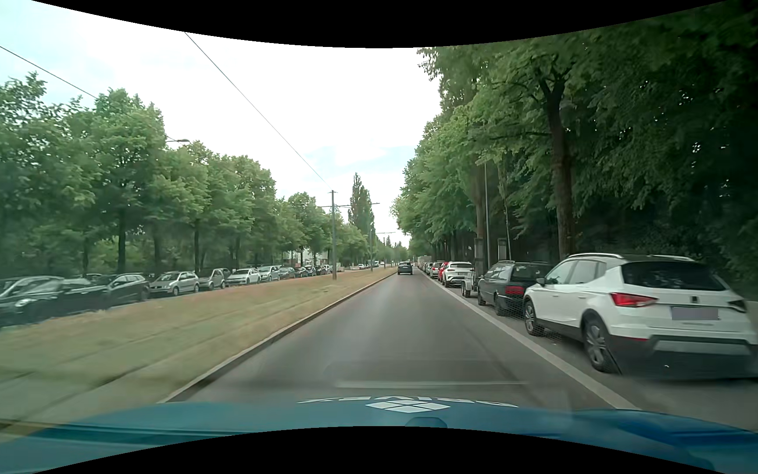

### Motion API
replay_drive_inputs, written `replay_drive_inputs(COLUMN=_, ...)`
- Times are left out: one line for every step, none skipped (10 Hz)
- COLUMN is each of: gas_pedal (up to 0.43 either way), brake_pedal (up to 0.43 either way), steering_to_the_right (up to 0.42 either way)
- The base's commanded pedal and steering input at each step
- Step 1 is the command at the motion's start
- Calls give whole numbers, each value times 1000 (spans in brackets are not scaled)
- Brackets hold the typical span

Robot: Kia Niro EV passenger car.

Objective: Follow the waypoints while adhering to traffic rules and regulations

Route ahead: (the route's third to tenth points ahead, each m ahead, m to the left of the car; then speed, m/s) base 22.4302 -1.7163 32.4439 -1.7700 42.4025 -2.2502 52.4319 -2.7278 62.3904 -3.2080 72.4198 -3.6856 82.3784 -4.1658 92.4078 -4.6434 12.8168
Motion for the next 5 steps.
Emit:
replay_drive_inputs(gas_pedal=169, brake_pedal=0, steering_to_the_right=5)
replay_drive_inputs(gas_pedal=169, brake_pedal=0, steering_to_the_right=5)
replay_drive_inputs(gas_pedal=169, brake_pedal=0, steering_to_the_right=5)
replay_drive_inputs(gas_pedal=169, brake_pedal=0, steering_to_the_right=5)
replay_drive_inputs(gas_pedal=169, brake_pedal=0, steering_to_the_right=6)
